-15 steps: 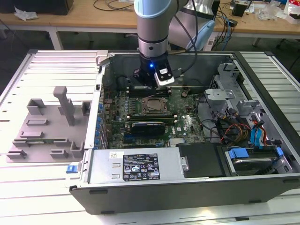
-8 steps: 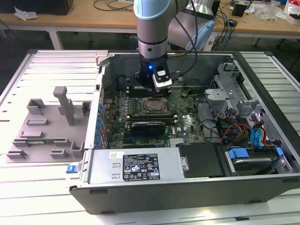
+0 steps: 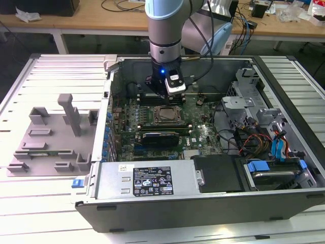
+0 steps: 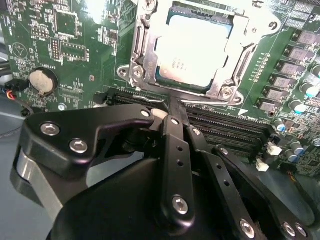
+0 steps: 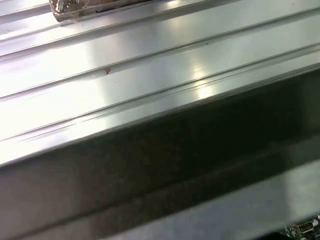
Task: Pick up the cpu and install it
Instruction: 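Install the first cpu locking lever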
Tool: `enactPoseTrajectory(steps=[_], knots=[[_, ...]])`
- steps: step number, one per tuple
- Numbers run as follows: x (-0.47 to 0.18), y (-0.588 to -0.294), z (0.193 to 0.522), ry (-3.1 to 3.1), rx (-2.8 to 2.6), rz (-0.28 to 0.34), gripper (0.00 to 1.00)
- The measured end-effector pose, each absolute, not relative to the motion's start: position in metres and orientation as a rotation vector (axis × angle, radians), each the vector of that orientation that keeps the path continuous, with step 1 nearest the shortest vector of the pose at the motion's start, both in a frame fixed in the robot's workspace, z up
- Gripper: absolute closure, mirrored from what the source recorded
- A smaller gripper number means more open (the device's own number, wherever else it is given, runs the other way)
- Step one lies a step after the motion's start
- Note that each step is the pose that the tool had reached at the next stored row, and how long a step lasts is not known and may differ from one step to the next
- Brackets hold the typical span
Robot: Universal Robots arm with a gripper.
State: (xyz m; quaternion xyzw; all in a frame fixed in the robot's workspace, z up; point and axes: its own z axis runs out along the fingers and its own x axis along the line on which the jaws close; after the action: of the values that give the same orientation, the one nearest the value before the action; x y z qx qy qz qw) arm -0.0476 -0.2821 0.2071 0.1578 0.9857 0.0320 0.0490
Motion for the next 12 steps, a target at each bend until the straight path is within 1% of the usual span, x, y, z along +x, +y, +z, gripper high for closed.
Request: enactPoseTrajectory(steps=[7, 12], knots=[[-0.0460, -0.2767, 0.2019, 2.995, 0.504, 0.034, 0.89], [-0.0429, -0.2752, 0.2002, 2.991, 0.519, 0.028, 0.89]])
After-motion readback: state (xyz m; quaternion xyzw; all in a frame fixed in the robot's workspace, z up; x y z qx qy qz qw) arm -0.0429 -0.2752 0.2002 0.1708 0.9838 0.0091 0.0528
